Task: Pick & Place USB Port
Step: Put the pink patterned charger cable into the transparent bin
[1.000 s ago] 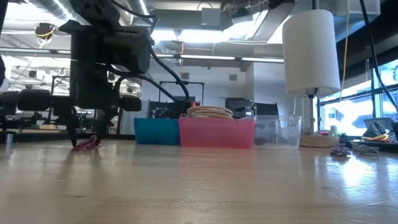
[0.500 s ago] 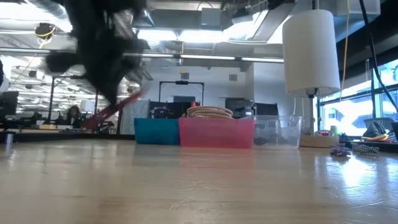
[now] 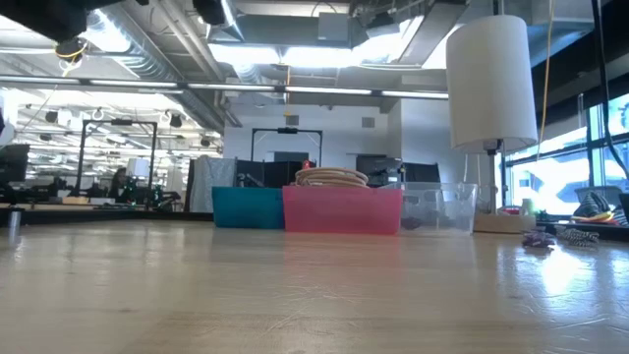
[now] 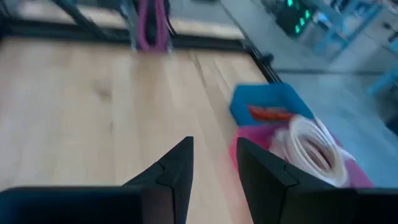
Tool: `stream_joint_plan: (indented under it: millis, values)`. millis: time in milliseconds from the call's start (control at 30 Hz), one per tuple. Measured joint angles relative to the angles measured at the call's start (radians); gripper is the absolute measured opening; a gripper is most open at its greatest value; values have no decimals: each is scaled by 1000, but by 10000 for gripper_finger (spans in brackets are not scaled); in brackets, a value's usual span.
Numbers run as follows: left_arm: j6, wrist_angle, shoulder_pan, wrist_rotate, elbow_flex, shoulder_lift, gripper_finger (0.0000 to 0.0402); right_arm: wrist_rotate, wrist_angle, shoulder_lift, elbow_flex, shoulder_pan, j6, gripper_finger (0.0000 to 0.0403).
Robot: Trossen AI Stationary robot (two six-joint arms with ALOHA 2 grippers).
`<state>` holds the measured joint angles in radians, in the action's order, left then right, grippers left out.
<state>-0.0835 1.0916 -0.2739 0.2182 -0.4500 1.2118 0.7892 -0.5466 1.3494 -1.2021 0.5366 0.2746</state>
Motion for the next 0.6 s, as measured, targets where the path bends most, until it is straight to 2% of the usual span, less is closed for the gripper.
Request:
stream_joint_plan:
  millis: [200,600]
  values:
    - [-4,-10,2,-58,-81,78,12,-102,266,-1,36,-38,-129,125]
    - [21,-26,61,-129,-181,170,12,-280,357,2,23,-117,-149,125]
